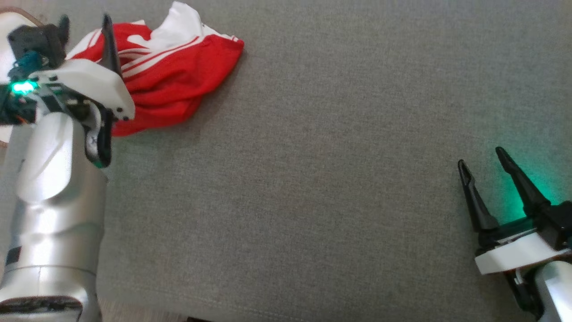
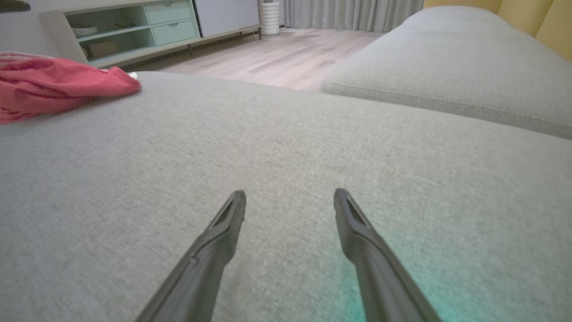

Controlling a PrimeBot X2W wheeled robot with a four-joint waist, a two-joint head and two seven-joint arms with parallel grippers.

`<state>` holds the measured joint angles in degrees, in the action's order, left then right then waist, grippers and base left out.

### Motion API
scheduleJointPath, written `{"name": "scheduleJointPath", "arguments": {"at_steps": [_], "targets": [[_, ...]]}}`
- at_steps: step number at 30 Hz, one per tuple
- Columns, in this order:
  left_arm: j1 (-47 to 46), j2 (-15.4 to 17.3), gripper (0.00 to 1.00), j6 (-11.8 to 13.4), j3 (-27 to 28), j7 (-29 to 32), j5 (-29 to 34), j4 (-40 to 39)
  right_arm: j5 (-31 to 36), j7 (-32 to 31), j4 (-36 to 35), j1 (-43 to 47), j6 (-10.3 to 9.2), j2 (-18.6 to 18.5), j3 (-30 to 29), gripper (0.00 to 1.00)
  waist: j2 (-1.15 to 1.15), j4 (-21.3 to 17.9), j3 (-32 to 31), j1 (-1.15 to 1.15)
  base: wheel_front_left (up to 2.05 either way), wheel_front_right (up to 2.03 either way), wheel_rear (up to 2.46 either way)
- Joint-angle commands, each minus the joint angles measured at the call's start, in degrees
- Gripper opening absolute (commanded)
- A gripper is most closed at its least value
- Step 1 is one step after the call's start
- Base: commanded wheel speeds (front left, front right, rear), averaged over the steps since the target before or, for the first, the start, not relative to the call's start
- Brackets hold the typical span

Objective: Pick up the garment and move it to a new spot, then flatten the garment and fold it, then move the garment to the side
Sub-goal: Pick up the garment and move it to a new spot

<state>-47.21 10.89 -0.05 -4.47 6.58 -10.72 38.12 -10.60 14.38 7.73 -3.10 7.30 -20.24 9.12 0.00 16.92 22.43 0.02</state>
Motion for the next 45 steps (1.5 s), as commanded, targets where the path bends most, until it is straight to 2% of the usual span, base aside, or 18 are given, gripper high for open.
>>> {"name": "scheduleJointPath", "arguments": {"at_steps": [1,8,9,10,11,17,24,34,41,45], "targets": [[-1.88,2.19,1.00,-0.07,2.25,0.46,-0.60,0.55,-0.23,0.62,-2.13,-0.06,0.19,-1.43,0.88,1.00,0.00,-0.28,1.28,-0.02,0.00,0.00,0.00],[-5.67,-0.21,1.00,-0.61,3.06,6.49,-3.96,17.81,-0.38,0.62,-3.46,-0.25,0.19,-3.20,0.57,1.00,0.00,-0.19,3.33,-0.02,0.00,0.00,0.00],[-6.04,-0.41,0.89,-0.86,3.16,6.21,-4.30,18.98,-0.39,0.62,-3.51,-0.36,0.19,-3.28,0.68,1.00,0.00,-0.24,3.41,-0.02,0.00,0.00,0.00],[-6.43,-0.49,0.03,-1.33,3.37,5.13,-4.71,19.70,-0.40,0.62,-3.53,-0.51,0.19,-3.33,0.82,1.00,0.00,-0.31,3.44,-0.02,0.00,0.00,0.00],[-6.76,-0.56,0.00,-1.77,3.61,3.76,-5.11,20.28,-0.41,0.62,-3.48,-0.66,0.19,-3.34,0.95,1.00,0.00,-0.38,3.33,-0.02,0.00,0.00,0.00],[-9.49,0.65,0.00,-3.48,3.35,-6.58,-5.04,21.33,-0.57,0.62,-2.59,-1.19,0.19,-1.77,1.60,1.00,0.00,-1.48,-0.11,-0.02,0.00,0.00,0.00],[-13.57,2.24,0.00,-5.76,0.26,-11.07,-3.40,18.92,-1.14,0.62,-0.96,-1.69,0.19,2.99,3.15,1.00,0.00,-5.85,-8.04,-0.02,0.00,0.00,0.00],[-14.96,1.36,0.00,-7.22,-5.36,-8.59,-3.82,5.63,-1.38,0.62,0.26,0.73,0.19,9.49,3.36,1.00,0.00,-16.68,-17.17,-0.02,0.00,0.00,0.00],[-11.93,-0.09,0.00,-7.36,-8.40,-4.51,-5.87,-6.22,-1.26,0.62,0.08,2.12,0.19,11.42,3.50,1.00,0.00,-24.95,-19.96,-0.02,0.00,0.00,0.00],[-10.44,-0.79,0.00,-7.18,-8.75,-3.27,-6.69,-10.69,-1.27,0.62,-0.23,2.10,0.19,11.91,3.38,1.00,0.00,-27.96,-20.34,-0.02,0.00,0.00,0.00]]}}
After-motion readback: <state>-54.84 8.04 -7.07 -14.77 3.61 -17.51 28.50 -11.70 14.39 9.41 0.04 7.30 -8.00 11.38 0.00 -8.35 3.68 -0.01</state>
